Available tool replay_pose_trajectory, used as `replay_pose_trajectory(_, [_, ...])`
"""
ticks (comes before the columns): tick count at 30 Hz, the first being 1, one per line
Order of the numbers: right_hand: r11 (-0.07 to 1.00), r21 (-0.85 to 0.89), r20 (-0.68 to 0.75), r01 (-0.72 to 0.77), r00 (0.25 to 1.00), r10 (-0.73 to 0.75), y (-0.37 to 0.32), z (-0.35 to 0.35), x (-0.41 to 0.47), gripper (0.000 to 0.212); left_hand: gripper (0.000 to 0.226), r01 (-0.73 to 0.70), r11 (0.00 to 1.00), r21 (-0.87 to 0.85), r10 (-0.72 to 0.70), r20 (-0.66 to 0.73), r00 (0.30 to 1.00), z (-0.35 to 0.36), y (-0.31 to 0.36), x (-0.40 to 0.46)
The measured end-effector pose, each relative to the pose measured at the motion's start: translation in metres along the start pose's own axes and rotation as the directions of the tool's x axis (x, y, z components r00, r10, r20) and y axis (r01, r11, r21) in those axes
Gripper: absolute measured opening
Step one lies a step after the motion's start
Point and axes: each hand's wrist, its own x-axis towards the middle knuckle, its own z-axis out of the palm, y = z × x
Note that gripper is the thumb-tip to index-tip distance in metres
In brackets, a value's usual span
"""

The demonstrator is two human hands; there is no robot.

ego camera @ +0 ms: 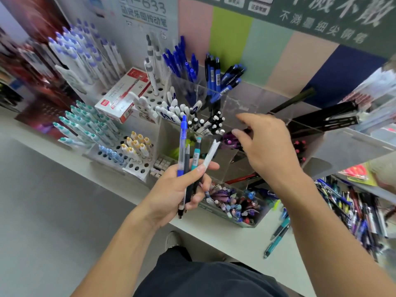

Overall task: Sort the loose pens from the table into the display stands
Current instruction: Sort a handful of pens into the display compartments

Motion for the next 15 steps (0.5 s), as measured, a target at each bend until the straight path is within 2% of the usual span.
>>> replay_pose_trajectory(1, [0.995,0.101,-0.034,0.004,0.999,0.000,-0.001,-0.005,-0.005,0.026,0.029,-0.009,1.000,0.025,0.009,0.005,1.000,0.000,0.000,0.000])
replay_pose_trajectory(2, [0.958,0.285,-0.009,-0.042,0.999,0.046,-0.002,-0.011,-0.010,0.024,0.030,-0.012,0.998,0.059,0.011,0.012,1.000,0.000,0.000,0.000])
replay_pose_trajectory(4, [0.748,0.626,0.197,-0.219,0.973,0.120,-0.004,-0.016,-0.019,0.020,0.035,0.000,0.994,0.111,-0.004,0.034,0.999,0.002,0.000,0.000])
replay_pose_trajectory(5, [0.641,0.709,0.286,-0.293,0.951,0.119,-0.004,-0.016,-0.023,0.016,0.036,0.008,0.994,0.107,-0.013,0.043,0.999,0.004,0.001,0.001])
replay_pose_trajectory(6, [0.570,0.757,0.312,-0.320,0.943,0.115,-0.005,-0.016,-0.026,0.012,0.035,0.010,0.996,0.085,-0.014,0.039,0.999,0.007,0.001,0.002])
replay_pose_trajectory(7, [0.529,0.791,0.281,-0.306,0.951,0.130,-0.004,-0.018,-0.026,0.010,0.033,0.003,0.998,0.061,-0.003,0.013,1.000,0.010,0.003,0.003])
replay_pose_trajectory(9, [0.527,0.835,0.060,-0.162,0.977,0.204,-0.003,-0.029,-0.020,0.012,0.032,-0.041,0.999,0.036,0.044,-0.102,0.994,0.008,0.004,0.008])
replay_pose_trajectory(11, [0.586,0.808,-0.221,0.050,0.949,0.224,-0.004,-0.042,-0.007,0.011,0.034,-0.071,0.997,-0.016,0.067,-0.179,0.982,0.000,0.007,0.011])
replay_pose_trajectory(12, [0.625,0.770,-0.308,0.126,0.932,0.192,-0.006,-0.045,0.000,0.010,0.035,-0.072,0.995,-0.063,0.059,-0.179,0.982,-0.004,0.009,0.011])
replay_pose_trajectory(13, [0.672,0.720,-0.353,0.170,0.925,0.144,-0.010,-0.043,0.008,0.010,0.036,-0.065,0.991,-0.117,0.046,-0.162,0.986,-0.007,0.011,0.011])
replay_pose_trajectory(15, [0.800,0.570,-0.353,0.189,0.935,0.030,-0.018,-0.026,0.022,0.009,0.035,-0.034,0.974,-0.223,0.009,-0.113,0.994,-0.008,0.016,0.008])
